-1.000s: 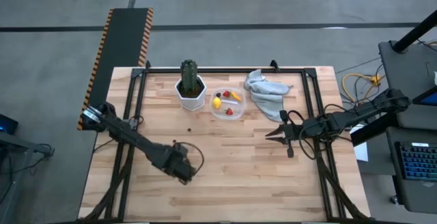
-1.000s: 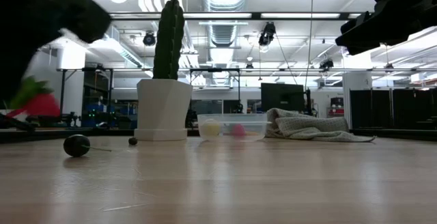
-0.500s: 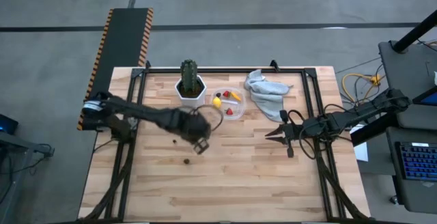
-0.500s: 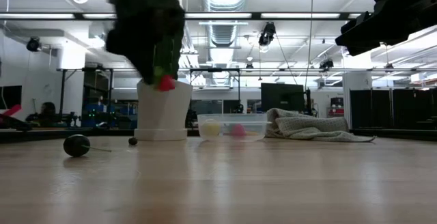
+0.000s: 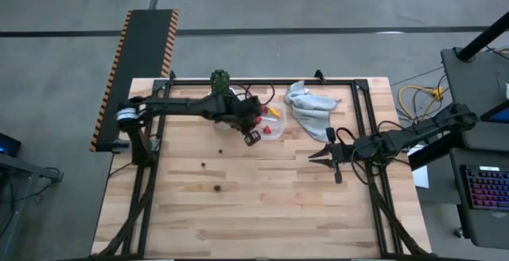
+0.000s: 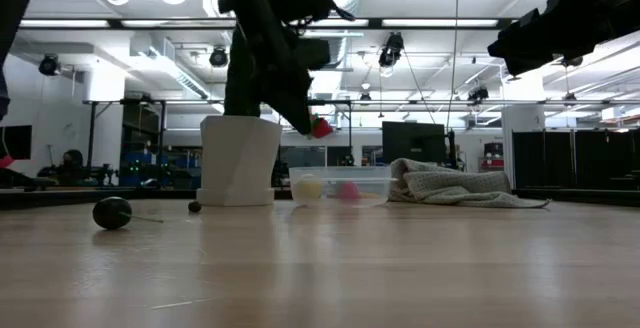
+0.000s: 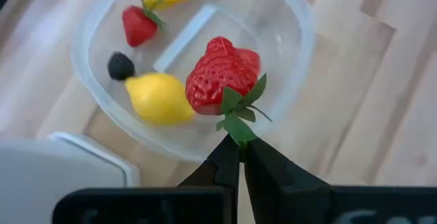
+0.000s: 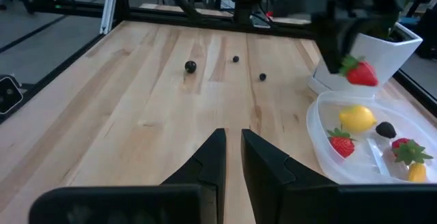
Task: Pick and placing Produce into tupperware
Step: Put the red strawberry into the transparent bin, then put the black cherry into the transparent bin
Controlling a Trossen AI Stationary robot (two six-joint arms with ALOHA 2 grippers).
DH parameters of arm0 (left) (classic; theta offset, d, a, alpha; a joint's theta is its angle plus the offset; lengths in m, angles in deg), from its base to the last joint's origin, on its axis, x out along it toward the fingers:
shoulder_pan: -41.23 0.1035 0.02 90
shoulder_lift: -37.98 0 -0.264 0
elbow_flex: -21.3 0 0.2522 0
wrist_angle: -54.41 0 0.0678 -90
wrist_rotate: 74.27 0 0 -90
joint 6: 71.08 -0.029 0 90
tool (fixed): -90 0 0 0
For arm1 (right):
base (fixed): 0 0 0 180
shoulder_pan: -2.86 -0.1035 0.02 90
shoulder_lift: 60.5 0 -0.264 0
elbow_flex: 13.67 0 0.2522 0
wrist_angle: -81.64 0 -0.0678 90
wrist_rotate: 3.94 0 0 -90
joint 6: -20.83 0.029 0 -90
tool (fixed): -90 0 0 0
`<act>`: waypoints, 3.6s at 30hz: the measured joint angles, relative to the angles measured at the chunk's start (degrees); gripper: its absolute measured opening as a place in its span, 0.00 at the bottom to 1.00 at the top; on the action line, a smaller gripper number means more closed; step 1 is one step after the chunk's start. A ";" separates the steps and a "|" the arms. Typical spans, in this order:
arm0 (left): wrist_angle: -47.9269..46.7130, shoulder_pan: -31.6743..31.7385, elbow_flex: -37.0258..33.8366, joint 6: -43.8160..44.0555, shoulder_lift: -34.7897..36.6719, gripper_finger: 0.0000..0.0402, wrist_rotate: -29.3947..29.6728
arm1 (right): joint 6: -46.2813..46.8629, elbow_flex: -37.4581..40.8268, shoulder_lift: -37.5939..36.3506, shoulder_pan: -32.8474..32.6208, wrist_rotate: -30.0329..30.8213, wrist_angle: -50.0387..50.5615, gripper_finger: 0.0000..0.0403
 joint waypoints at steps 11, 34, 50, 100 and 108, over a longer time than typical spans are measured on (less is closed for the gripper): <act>0.11 2.44 8.18 -6.62 -10.42 0.00 -1.71 | 0.00 0.00 0.00 0.02 0.00 -0.30 0.10; -0.55 2.55 9.88 -8.37 -12.22 0.02 -1.13 | -1.34 0.00 0.00 0.01 -0.02 -0.39 0.10; -1.04 -3.90 10.10 -6.79 -5.16 0.14 -1.24 | -4.28 0.00 0.00 0.00 -0.02 -0.42 0.10; -19.17 -29.21 -7.82 6.50 3.66 0.47 -9.05 | -4.92 0.00 0.11 0.02 -0.02 -0.85 0.10; -19.28 -31.56 -7.83 1.98 -0.40 0.47 -11.77 | -4.92 0.00 0.11 0.02 -0.02 -0.76 0.10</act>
